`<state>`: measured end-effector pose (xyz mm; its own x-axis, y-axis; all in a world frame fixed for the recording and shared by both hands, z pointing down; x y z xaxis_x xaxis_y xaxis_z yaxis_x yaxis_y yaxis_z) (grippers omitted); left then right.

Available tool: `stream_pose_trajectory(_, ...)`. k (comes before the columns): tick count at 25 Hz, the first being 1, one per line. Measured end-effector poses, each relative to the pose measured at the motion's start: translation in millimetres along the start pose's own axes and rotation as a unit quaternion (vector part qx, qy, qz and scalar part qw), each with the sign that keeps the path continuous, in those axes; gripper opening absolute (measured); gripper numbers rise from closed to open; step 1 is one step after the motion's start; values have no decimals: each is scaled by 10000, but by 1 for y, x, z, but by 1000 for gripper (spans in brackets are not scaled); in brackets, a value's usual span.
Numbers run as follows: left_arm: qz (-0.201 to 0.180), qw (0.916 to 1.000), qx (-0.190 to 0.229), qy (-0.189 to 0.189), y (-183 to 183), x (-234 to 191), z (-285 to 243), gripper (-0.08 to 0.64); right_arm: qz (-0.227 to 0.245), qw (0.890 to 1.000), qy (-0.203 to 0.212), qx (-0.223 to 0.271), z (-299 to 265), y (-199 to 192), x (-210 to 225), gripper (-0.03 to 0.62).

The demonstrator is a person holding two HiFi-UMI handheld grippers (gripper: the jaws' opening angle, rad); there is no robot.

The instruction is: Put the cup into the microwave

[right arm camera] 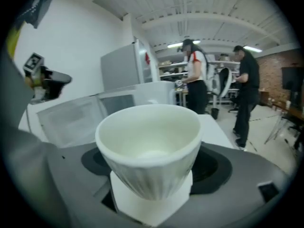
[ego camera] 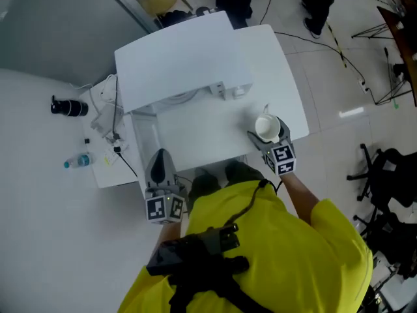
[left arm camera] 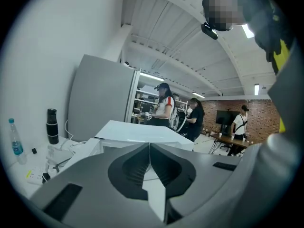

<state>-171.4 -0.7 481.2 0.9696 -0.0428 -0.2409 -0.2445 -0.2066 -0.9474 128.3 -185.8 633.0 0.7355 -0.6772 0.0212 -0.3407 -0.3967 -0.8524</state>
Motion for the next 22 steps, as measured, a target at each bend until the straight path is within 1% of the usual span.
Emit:
stream_pose_trajectory(2, 106, 9998, 63, 164, -2, -11, 6, -9, 180, 9965, 795, -180, 12, 4, -57, 471)
stream_pose_trajectory(4, 226, 9988, 132, 402, -6, -18, 14, -9, 436, 9878, 1484, -196, 0, 12, -103, 471)
stream_pose_trajectory(5, 257, 9983, 161, 492, -7, -20, 18, -11, 510, 9839, 1711, -123, -15, 18, -123, 471)
stream_pose_trajectory(7, 235, 9982, 188, 517, -10, -26, 23, -9, 577, 9799, 1909, 101, -55, 34, -158, 471)
stream_pose_trajectory(10, 192, 9989, 141, 397, -16, -28, 24, -9, 748, 9792, 1841, 415, -129, 55, -193, 471)
stream_pose_trajectory(12, 173, 9992, 103, 356, -22, -28, 19, -11, 807, 9814, 1663, 509, -176, 67, -202, 471)
stream_pose_trajectory(14, 229, 9990, 54, 381, -25, -32, 15, -9, 733, 9848, 1467, 580, -213, 80, -204, 471)
stream_pose_trajectory(17, 284, 9988, 12, 405, -28, -38, 9, -9, 653, 9882, 1226, 638, -253, 94, -201, 471)
stream_pose_trajectory(22, 353, 9986, -152, 353, -32, -45, 3, -11, 719, 9910, 976, 573, -287, 92, -197, 471)
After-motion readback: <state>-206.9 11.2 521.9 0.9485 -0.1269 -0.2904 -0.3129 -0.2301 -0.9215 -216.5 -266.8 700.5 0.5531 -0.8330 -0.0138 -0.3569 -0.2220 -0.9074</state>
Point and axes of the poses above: the fingertips, and each gripper's own axes: z backward along the fingers, x to its right, y out of its top, the point moved 7 cm from there along z, backward along the fingers, and after that the axes turned 9 degrees about -y, right-handed, at the moved point
